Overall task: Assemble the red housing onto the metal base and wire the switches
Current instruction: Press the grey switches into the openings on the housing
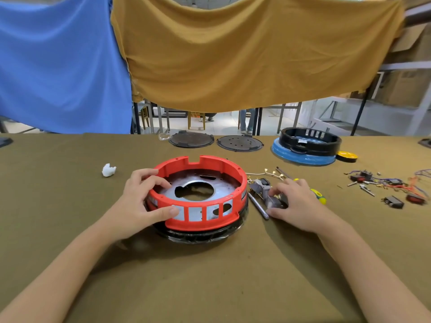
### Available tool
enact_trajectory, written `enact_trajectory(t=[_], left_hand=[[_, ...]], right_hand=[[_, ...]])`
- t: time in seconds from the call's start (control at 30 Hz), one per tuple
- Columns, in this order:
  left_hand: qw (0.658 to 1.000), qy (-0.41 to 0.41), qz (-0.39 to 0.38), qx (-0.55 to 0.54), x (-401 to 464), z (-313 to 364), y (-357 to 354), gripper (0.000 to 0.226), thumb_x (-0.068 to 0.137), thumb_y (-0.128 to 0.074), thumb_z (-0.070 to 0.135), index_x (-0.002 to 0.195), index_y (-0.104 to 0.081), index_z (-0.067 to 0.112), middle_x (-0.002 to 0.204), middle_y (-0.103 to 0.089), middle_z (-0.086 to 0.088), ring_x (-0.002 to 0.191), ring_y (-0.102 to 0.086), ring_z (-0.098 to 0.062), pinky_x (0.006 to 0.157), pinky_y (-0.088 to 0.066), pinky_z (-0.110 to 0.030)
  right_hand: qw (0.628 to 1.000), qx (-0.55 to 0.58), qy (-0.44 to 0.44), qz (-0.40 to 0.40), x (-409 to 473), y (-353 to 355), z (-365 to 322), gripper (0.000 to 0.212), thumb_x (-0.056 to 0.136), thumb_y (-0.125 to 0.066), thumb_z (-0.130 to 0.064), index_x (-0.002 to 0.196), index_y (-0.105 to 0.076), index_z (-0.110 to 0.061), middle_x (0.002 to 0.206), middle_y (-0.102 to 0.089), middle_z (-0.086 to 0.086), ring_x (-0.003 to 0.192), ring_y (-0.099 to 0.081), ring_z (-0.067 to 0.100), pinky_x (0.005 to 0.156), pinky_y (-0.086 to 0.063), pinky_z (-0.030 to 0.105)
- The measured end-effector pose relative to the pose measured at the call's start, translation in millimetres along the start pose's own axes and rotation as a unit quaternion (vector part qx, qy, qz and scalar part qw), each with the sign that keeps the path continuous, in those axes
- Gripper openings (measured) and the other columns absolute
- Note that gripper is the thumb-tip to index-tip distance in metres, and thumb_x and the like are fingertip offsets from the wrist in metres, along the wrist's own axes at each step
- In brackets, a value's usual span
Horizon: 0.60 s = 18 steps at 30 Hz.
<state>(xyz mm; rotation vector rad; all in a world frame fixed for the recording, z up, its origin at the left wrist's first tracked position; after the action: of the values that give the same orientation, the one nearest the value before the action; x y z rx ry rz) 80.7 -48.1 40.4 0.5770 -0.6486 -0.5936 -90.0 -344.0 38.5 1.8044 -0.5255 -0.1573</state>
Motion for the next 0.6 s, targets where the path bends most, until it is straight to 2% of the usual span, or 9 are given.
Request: enact_trajectory(t=[0.1,0.17,0.2,0.23,0.3,0.33,0.4,0.5,0.6], left_hand=[[1.000,-0.012,0.022,0.001,0,2,2,0.079,0.051,-0.064,0.093,0.106,-0.062,0.037,0.131,-0.029,0.031,0.135,-0.038,-0.015,0.110,-0.042,-0.049],[0.999,-0.018,0.030,0.002,1,2,2,0.075,0.053,-0.064,0.093,0.103,-0.062,0.037,0.130,-0.030,0.030,0.130,-0.043,-0.019,0.108,-0.044,-0.048],[0.999,-0.021,0.033,0.005,0,3,2,0.073,0.054,-0.063,0.092,0.103,-0.062,0.038,0.129,-0.031,0.027,0.129,-0.043,-0.019,0.107,-0.044,-0.045],[0.999,-0.026,0.040,0.011,0,4,3,0.071,0.055,-0.062,0.092,0.103,-0.061,0.039,0.129,-0.032,0.025,0.130,-0.041,-0.015,0.108,-0.042,-0.040],[0.997,-0.044,0.055,0.030,-2,8,6,0.065,0.059,-0.059,0.090,0.104,-0.058,0.043,0.129,-0.033,0.021,0.133,-0.031,-0.002,0.105,-0.035,-0.025],[0.996,-0.053,0.059,0.039,-3,12,6,0.062,0.062,-0.059,0.088,0.105,-0.057,0.044,0.129,-0.033,0.020,0.132,-0.027,0.004,0.102,-0.032,-0.020],[0.994,-0.073,0.059,0.050,-5,18,5,0.053,0.068,-0.058,0.082,0.105,-0.058,0.044,0.130,-0.035,0.020,0.132,-0.025,0.005,0.100,-0.028,-0.015],[0.992,-0.095,0.055,0.060,-6,23,5,0.040,0.075,-0.057,0.076,0.097,-0.063,0.043,0.129,-0.043,0.019,0.132,-0.031,-0.002,0.101,-0.027,-0.014],[0.990,-0.102,0.060,0.071,-7,26,9,0.034,0.078,-0.058,0.071,0.092,-0.065,0.041,0.123,-0.051,0.019,0.129,-0.037,-0.008,0.100,-0.030,-0.014]], right_hand=[[0.998,0.067,-0.002,-0.007,-2,0,2,0.032,0.083,-0.077,-0.036,0.104,-0.053,-0.037,0.111,-0.052,-0.011,0.115,-0.036,0.012,0.098,-0.039,0.038],[0.981,0.187,0.015,0.055,-3,13,-2,0.026,0.086,-0.074,-0.028,0.108,-0.060,-0.031,0.110,-0.059,-0.009,0.112,-0.047,0.011,0.087,-0.043,0.028],[0.954,0.289,0.017,0.082,-5,20,-3,0.024,0.089,-0.072,-0.025,0.111,-0.063,-0.029,0.109,-0.064,-0.008,0.107,-0.055,0.010,0.083,-0.046,0.024],[0.905,0.417,0.012,0.083,-6,22,-3,0.025,0.090,-0.069,-0.022,0.114,-0.066,-0.028,0.110,-0.068,-0.006,0.101,-0.061,0.010,0.081,-0.050,0.023],[0.743,0.669,-0.001,0.017,-7,15,-10,0.031,0.092,-0.063,-0.016,0.121,-0.069,-0.022,0.113,-0.071,0.003,0.093,-0.066,0.016,0.079,-0.055,0.029],[0.668,0.744,-0.001,-0.023,-9,11,-19,0.032,0.093,-0.059,-0.014,0.122,-0.069,-0.017,0.112,-0.070,0.009,0.091,-0.068,0.018,0.078,-0.057,0.029],[0.591,0.802,0.004,-0.083,-12,3,-36,0.032,0.095,-0.052,-0.013,0.122,-0.068,-0.008,0.110,-0.068,0.015,0.085,-0.068,0.019,0.076,-0.059,0.027],[0.550,0.822,0.033,-0.146,-11,0,-65,0.036,0.097,-0.047,-0.025,0.117,-0.071,-0.006,0.105,-0.069,0.013,0.076,-0.064,0.014,0.069,-0.058,0.025],[0.558,0.810,0.057,-0.171,-6,1,-92,0.038,0.097,-0.049,-0.032,0.113,-0.073,-0.007,0.099,-0.070,0.012,0.071,-0.062,0.011,0.065,-0.056,0.022]])
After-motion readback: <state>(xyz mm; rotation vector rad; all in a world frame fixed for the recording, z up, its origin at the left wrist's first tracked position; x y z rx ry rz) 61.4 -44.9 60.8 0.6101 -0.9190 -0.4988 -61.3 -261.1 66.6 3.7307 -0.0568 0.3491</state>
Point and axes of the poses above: each hand's wrist, its own x-axis towards the middle knuckle, its own y-axis out of the back of the hand, z = x × y, the point moved 9 cm from there along x, towards the middle knuckle
